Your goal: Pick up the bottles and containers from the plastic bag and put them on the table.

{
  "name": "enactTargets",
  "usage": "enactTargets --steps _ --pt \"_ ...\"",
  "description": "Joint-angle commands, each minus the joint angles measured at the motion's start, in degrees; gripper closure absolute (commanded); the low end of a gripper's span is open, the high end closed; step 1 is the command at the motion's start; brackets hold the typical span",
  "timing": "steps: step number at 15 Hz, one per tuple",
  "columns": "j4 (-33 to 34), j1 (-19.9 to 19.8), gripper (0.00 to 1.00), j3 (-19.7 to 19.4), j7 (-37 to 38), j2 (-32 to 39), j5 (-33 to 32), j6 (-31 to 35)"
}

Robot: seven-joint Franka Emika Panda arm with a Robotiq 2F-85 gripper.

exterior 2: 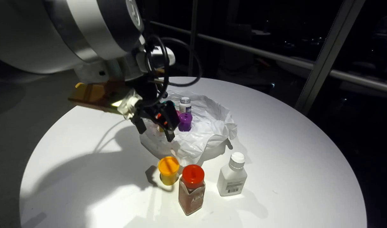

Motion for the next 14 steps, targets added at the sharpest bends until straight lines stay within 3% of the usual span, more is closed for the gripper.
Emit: enactTargets --steps 1,4,7,14 --pt "-0.3 1.4 0.00 3.4 -2.4 -7.0 4.8 -6.8" --pt "4.6 -0.1 0.00 7.3 -5.4 -5.5 13.3 -9.3" --pt "10.4 -0.6 0.00 8.4 -7.5 -1.2 18.7 -12.4" --pt "19.4 -1.5 0.00 7.0 -11.4 10.2 24.0 -11.0"
